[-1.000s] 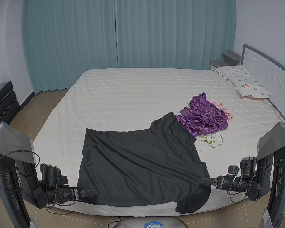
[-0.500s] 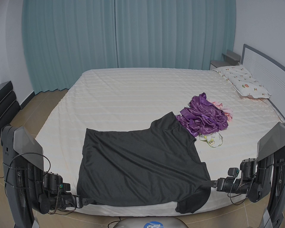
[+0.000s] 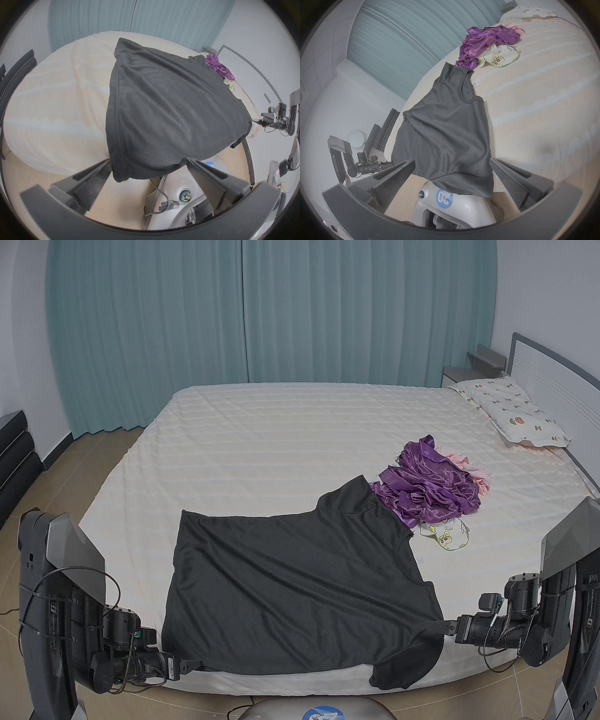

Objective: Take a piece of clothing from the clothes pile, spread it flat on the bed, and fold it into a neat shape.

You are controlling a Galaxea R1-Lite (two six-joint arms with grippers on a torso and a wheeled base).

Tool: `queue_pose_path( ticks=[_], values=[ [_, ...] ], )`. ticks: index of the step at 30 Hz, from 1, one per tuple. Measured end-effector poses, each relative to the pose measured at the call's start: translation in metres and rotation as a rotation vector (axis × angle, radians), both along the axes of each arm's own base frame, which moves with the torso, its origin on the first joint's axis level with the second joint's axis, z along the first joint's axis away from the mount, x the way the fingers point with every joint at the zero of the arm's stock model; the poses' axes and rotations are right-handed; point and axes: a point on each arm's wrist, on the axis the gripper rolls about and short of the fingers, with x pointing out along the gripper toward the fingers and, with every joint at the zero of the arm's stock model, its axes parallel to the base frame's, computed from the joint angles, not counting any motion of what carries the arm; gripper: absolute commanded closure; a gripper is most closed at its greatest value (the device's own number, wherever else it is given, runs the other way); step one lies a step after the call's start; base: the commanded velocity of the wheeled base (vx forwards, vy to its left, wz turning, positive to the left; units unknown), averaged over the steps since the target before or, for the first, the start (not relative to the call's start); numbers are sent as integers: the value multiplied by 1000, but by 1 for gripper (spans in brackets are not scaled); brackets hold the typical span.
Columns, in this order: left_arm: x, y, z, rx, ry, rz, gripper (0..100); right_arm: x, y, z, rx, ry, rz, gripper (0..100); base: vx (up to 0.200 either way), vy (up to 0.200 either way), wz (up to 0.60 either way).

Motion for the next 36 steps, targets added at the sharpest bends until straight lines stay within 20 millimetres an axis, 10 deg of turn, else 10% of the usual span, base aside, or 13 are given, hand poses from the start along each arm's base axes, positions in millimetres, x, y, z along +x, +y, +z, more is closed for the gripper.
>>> queue_pose_path(
  ticks=[32, 33, 36],
  values=[
    [0, 2, 51, -176, -136, 191, 100, 43, 1, -21, -31, -9, -35, 0, 0, 0, 0],
    [0, 1, 52, -179, -139, 192, 100, 45, 1, -22, -33, -3, -33, 100, 0, 0, 0],
    [1, 1, 54, -182, -147, 194, 100, 50, 2, -23, -37, 7, -31, 100, 0, 0, 0]
  ],
)
